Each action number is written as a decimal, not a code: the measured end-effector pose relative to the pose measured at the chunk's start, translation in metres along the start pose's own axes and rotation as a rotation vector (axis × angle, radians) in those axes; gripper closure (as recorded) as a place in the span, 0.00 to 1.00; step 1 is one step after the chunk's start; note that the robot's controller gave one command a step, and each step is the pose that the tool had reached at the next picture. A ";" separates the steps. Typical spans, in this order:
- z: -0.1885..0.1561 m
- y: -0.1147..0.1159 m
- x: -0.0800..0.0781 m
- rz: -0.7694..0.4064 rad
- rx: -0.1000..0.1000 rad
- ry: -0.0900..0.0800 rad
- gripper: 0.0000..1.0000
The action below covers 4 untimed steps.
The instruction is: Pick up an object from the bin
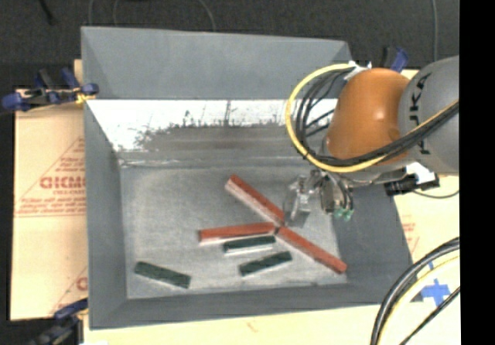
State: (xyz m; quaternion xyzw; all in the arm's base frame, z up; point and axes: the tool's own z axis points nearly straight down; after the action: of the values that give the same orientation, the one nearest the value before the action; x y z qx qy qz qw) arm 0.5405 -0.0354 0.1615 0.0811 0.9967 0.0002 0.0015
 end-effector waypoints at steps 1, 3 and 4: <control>-0.004 -0.041 -0.020 -0.004 0.003 -0.005 1.00; -0.011 -0.091 -0.015 -0.098 0.001 -0.003 0.00; 0.033 -0.100 -0.004 -0.121 0.003 -0.009 0.00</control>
Offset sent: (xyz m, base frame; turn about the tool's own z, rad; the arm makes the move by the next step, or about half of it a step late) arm -0.0010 -0.0905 0.0100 -0.0998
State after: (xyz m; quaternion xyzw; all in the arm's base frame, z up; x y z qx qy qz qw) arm 0.5287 -0.1351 0.1282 0.0208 0.9998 -0.0016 0.0059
